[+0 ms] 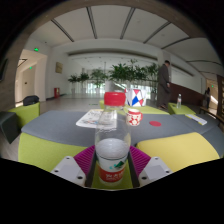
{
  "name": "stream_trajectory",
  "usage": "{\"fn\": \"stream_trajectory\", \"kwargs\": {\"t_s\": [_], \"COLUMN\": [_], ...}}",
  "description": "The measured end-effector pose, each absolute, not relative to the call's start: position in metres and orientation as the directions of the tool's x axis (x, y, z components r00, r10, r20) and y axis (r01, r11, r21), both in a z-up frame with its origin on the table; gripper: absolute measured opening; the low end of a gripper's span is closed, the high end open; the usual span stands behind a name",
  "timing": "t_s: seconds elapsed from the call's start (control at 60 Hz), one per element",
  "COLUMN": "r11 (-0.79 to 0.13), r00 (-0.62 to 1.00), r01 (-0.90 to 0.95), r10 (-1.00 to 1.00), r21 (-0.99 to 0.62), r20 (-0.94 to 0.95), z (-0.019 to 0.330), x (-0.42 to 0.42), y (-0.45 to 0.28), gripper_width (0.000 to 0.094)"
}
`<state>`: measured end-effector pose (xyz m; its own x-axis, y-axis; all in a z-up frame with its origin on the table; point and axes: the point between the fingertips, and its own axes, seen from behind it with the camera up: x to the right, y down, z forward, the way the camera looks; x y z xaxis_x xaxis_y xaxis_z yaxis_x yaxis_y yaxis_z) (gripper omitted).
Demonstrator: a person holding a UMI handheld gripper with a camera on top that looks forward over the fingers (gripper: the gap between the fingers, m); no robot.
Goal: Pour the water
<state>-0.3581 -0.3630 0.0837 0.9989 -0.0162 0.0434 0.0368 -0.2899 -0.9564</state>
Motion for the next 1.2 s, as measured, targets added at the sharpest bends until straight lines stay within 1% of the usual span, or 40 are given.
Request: {"fn": "stream_trajectory", "kwargs": {"t_s": [0.033,0.117,0.133,0.15,0.2,0.217,0.233,0.267,0.283,0.3,0.417,0.483,0.567,0.633,0.683,0.75,0.817,0.883,0.933,0.95,0.983,1.033,1.05,1.117,1.167,1.2], "r11": [-0.274,-0.256,-0.255,-0.254,-0.245,-0.245,-0.244,-0.238,-0.236,-0.236,-0.204,-0.17,-0.13,-0.108,-0.097,-0.087,-0.09,-0.125,-0.17,-0.19,-0.237,-0.31,-0.33,-0.39,-0.414,-0.429], "r00": [0.999,0.999,0.999,0.999,1.0,1.0,1.0,0.999,0.999,0.999,0.998,0.996,0.986,0.964,0.935,0.876,0.796,0.689,0.584,0.535,0.44,0.26,0.209,0.003,-0.118,-0.193], "r01": [0.047,0.045,0.04,0.033,0.023,0.024,0.026,0.025,0.027,0.03,0.019,-0.003,-0.077,-0.168,-0.251,-0.369,-0.483,-0.597,-0.687,-0.719,-0.772,-0.844,-0.859,-0.899,-0.908,-0.903], "r10": [-0.003,0.001,-0.003,-0.005,0.002,0.012,0.022,0.034,0.04,0.044,0.063,0.087,0.139,0.191,0.234,0.3,0.37,0.426,0.45,0.462,0.47,0.477,0.473,0.447,0.41,0.384], "r21": [-0.961,-0.966,-0.966,-0.967,-0.969,-0.969,-0.969,-0.971,-0.971,-0.971,-0.979,-0.985,-0.988,-0.98,-0.963,-0.925,-0.871,-0.793,-0.707,-0.668,-0.59,-0.438,-0.392,-0.198,-0.069,0.011], "r20": [0.05,0.046,0.042,0.035,0.023,0.022,0.022,0.018,0.018,0.02,0.007,-0.018,-0.095,-0.186,-0.267,-0.378,-0.48,-0.586,-0.676,-0.707,-0.765,-0.84,-0.856,-0.895,-0.904,-0.903], "z": [0.085,0.086,0.087,0.087,0.088,0.088,0.087,0.089,0.089,0.089,0.104,0.124,0.158,0.186,0.213,0.249,0.286,0.316,0.334,0.34,0.35,0.363,0.367,0.367,0.359,0.346], "x": [-0.359,-0.361,-0.36,-0.358,-0.36,-0.362,-0.364,-0.364,-0.365,-0.368,-0.37,-0.38,-0.392,-0.405,-0.424,-0.426,-0.433,-0.438,-0.446,-0.436,-0.443,-0.428,-0.434,-0.404,-0.388,-0.375], "y": [-0.36,-0.356,-0.357,-0.357,-0.355,-0.354,-0.354,-0.354,-0.354,-0.353,-0.354,-0.353,-0.342,-0.331,-0.314,-0.29,-0.268,-0.244,-0.229,-0.219,-0.21,-0.187,-0.184,-0.143,-0.12,-0.096], "gripper_width": [0.0536,0.0473,0.0474,0.0433,0.0392,0.0404,0.0359,0.0356,0.039,0.0325,0.0322,0.0323,0.0322,0.0321,0.032,0.0321,0.0322,0.032,0.0323,0.0321,0.0321,0.0322,0.0321,0.032,0.0321,0.0322]}}
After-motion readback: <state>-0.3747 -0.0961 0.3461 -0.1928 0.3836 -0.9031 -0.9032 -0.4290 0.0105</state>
